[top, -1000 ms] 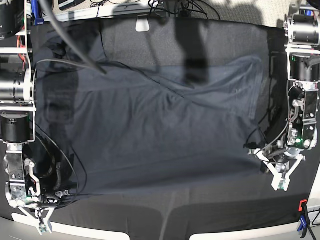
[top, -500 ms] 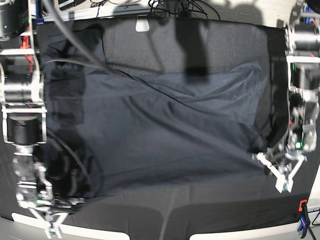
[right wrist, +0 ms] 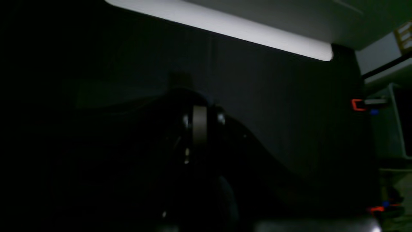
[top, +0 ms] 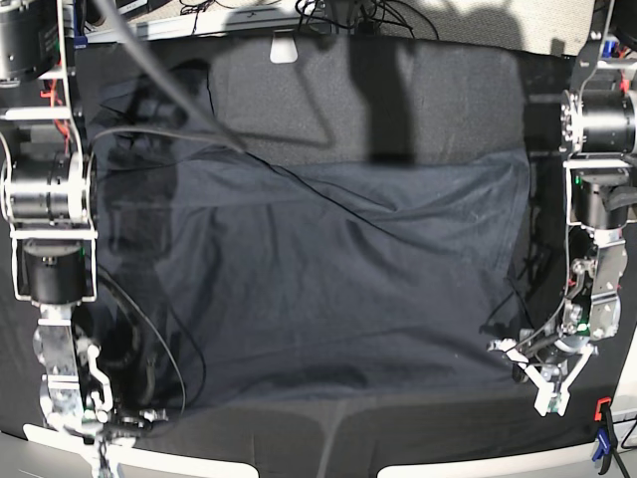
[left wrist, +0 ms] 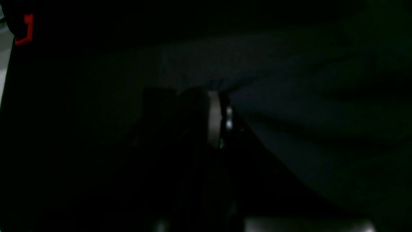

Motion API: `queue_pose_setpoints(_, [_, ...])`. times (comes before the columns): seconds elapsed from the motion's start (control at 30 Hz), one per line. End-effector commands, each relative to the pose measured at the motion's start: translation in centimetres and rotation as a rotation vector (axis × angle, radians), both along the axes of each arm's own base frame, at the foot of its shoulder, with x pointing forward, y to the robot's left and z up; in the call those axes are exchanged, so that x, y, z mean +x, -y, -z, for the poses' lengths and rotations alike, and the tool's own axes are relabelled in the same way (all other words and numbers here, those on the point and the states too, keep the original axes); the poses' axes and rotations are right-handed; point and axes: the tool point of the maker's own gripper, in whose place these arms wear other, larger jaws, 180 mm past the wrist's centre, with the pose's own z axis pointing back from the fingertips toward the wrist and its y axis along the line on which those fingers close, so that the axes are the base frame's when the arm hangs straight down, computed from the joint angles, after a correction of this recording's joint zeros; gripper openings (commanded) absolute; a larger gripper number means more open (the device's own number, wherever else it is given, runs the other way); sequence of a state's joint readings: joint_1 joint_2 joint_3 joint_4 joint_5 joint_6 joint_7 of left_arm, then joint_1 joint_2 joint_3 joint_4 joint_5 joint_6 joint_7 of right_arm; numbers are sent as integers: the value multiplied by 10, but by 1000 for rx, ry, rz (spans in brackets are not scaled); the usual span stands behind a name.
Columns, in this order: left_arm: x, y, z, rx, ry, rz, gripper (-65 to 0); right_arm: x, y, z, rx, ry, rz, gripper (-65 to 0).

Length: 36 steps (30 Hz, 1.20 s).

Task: Layout the t-shirt on the table in an organized manner, then fold the t-shirt properly
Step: 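Pull both hem corners apart and lay the shirt flat, then hold the hem corners with both grippers, keeping the shirt stretched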

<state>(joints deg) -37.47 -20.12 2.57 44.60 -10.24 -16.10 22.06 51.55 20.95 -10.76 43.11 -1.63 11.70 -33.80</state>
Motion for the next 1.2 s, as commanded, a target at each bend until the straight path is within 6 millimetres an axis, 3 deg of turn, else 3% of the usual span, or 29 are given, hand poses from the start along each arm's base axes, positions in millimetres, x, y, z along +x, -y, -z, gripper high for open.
queue_pose_setpoints(0.0, [17,-5,-35,3,95,-8,-650,15,7,-47,-10,113,16,-650])
queue_pose_setpoints(0.23, [20,-5,-42,1,118,-7,-650,18,6,-55,-9,134,12,-650])
queue_pose_setpoints(1.17, [25,-4,-51,-4,142,-7,-650,19,6,-55,-9,137,11,-650])
